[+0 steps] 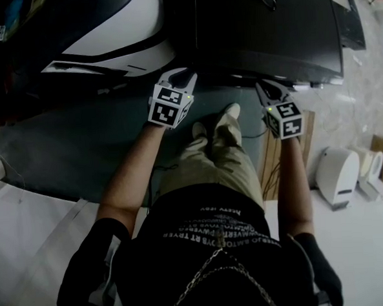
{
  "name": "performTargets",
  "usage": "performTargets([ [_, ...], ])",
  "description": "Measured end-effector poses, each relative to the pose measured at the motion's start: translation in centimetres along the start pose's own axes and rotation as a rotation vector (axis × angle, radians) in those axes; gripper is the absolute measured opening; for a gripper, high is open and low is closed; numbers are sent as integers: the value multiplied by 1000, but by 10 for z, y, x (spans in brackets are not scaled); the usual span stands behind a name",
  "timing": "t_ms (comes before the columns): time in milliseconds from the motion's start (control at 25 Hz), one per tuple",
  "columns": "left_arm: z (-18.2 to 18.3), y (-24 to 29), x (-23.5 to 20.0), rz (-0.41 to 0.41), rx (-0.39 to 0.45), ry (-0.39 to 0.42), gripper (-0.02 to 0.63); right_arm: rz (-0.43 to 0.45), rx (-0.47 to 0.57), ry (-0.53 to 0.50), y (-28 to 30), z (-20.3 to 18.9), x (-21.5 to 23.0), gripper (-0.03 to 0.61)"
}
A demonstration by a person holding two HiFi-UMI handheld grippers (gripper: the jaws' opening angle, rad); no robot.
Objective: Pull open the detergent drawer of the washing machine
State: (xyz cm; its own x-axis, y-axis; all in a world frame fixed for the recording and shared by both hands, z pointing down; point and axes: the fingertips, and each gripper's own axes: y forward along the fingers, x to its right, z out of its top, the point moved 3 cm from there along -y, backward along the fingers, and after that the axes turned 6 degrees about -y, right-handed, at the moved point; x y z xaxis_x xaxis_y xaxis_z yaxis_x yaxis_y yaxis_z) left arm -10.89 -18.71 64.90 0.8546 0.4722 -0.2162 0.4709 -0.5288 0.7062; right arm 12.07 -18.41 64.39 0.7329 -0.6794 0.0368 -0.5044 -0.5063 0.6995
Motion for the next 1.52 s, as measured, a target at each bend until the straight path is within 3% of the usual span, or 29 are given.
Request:
performTargets([
  [160, -3, 6, 0, -17, -12, 5, 85, 25, -27, -3, 8, -6, -1, 97],
  [520, -4, 17, 3, -57, -26, -9, 106, 27, -44, 0, 23, -5, 0, 104],
  [760, -6, 22, 10, -56, -61, 62, 104, 19, -61, 33, 22, -3, -2, 104],
  [920, -10, 17, 13, -75, -86, 40, 104, 6, -74, 57, 20, -9, -4, 104],
  [1200, -22, 11, 21, -52, -97, 44, 104, 6, -67, 203, 13, -19, -14, 104],
  [1520, -34, -2, 30, -89, -128, 16, 104, 10, -124, 166, 7, -36, -21, 104],
])
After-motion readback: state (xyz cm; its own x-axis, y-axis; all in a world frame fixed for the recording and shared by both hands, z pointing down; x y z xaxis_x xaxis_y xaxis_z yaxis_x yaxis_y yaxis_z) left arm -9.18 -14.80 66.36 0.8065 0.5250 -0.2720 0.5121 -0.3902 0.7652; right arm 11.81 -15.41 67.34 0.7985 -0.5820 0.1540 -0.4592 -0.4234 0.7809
